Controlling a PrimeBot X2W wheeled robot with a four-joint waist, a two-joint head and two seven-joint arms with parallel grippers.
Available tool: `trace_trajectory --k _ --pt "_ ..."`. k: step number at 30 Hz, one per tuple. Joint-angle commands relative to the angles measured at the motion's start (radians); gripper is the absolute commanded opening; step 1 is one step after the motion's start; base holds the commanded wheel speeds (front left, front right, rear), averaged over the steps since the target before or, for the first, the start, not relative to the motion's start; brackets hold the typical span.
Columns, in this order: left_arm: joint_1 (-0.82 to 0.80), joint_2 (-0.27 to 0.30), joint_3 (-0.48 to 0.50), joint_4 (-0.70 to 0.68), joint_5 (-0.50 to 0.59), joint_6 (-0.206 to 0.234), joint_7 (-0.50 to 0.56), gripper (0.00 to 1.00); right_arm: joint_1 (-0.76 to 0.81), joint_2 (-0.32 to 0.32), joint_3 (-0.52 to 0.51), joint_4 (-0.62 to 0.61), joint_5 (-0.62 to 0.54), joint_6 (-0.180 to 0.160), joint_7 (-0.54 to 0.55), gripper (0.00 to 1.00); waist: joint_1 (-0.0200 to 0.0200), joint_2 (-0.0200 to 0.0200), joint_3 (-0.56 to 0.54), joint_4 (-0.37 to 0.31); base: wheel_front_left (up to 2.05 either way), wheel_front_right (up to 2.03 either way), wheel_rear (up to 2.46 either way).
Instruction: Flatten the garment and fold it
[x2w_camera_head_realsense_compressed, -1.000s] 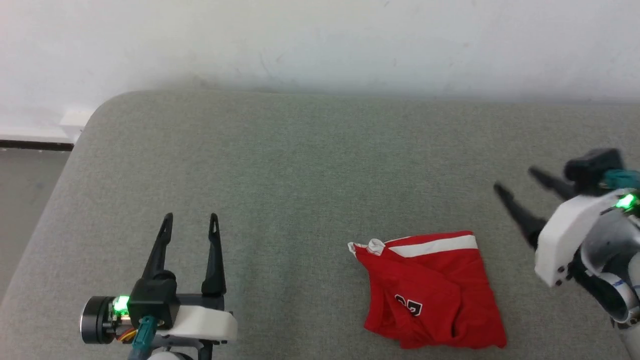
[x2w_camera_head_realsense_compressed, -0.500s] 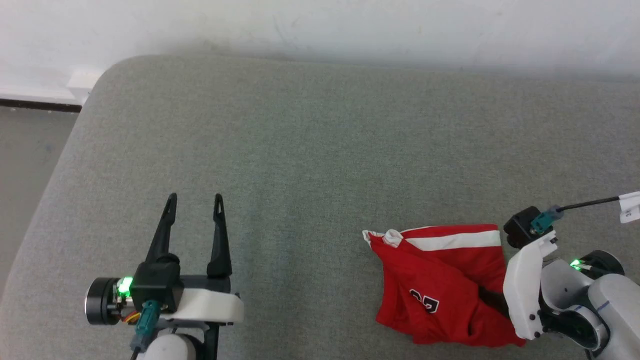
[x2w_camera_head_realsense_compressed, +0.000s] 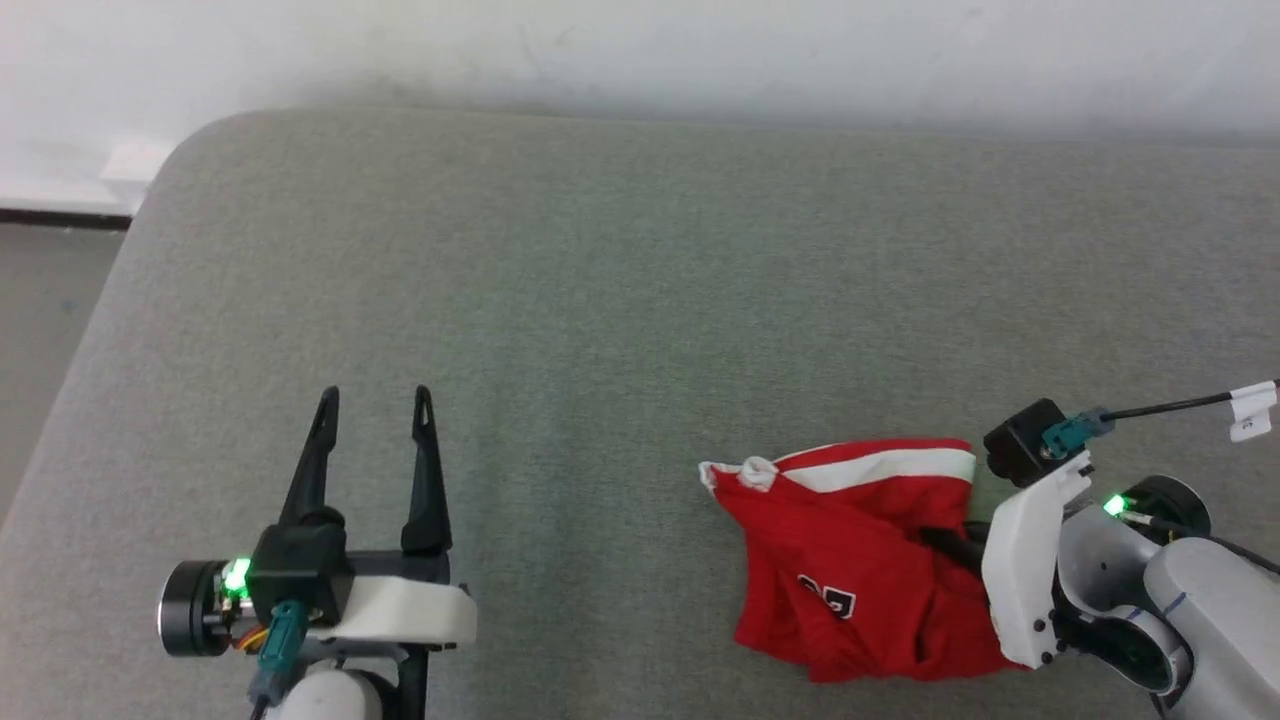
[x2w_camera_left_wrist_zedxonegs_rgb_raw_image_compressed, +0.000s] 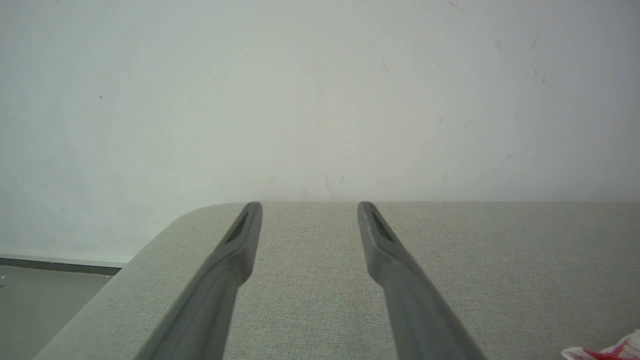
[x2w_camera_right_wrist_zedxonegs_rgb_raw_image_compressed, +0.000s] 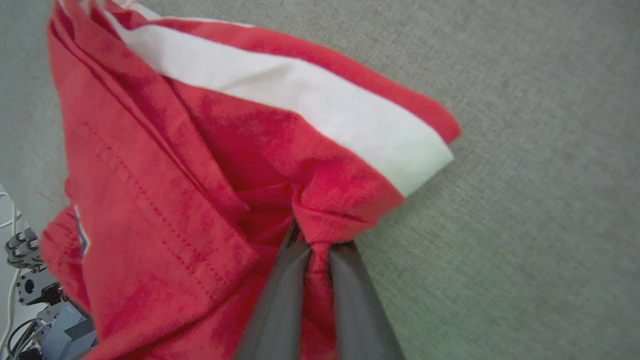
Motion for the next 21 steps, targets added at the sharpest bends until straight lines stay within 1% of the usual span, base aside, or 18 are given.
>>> trace_trajectory --k 1,6,9,12,16,19,21 --pt "0.014 -0.001 0.006 -0.001 0.003 0.006 -0.005 1.00 -0.017 -0.004 0.007 -0.009 -0.001 -0.001 -0.010 0.00 -0.0001 0.0000 -0.020 -0.049 0.00 0.00 0.00" --pt "0.033 0.003 0.038 -0.021 0.002 0.013 -0.005 1.00 -0.082 -0.068 0.048 -0.149 -0.026 -0.001 -0.042 0.00 -0.0001 0.0000 -0.006 -0.171 0.00 0.00 0.00" --pt "0.030 0.008 0.062 -0.041 0.003 0.021 -0.005 1.00 -0.121 -0.110 0.065 -0.225 -0.044 -0.001 -0.040 0.00 -0.0001 0.0000 0.025 -0.255 0.00 0.00 0.00" --pt "0.018 0.017 0.081 -0.061 0.008 0.025 -0.005 1.00 -0.157 -0.140 0.062 -0.267 -0.054 -0.001 -0.038 0.00 -0.0001 0.0000 0.071 -0.338 0.00 0.00 0.00" --pt "-0.010 0.034 0.085 -0.092 0.027 0.026 -0.005 1.00 -0.194 -0.175 0.031 -0.248 -0.077 -0.001 -0.062 0.00 -0.0001 0.0000 0.144 -0.419 0.00 0.00 0.00" --pt "-0.035 0.063 0.095 -0.114 0.034 0.023 -0.005 1.00 -0.235 -0.202 0.016 -0.186 -0.137 -0.001 -0.098 0.00 -0.0001 0.0000 0.205 -0.464 0.00 0.00 0.00" --pt "-0.052 0.083 0.094 -0.126 0.039 0.017 -0.005 1.00 -0.265 -0.216 0.001 -0.125 -0.185 -0.001 -0.129 0.00 -0.0001 0.0000 0.246 -0.478 0.00 0.00 0.00"
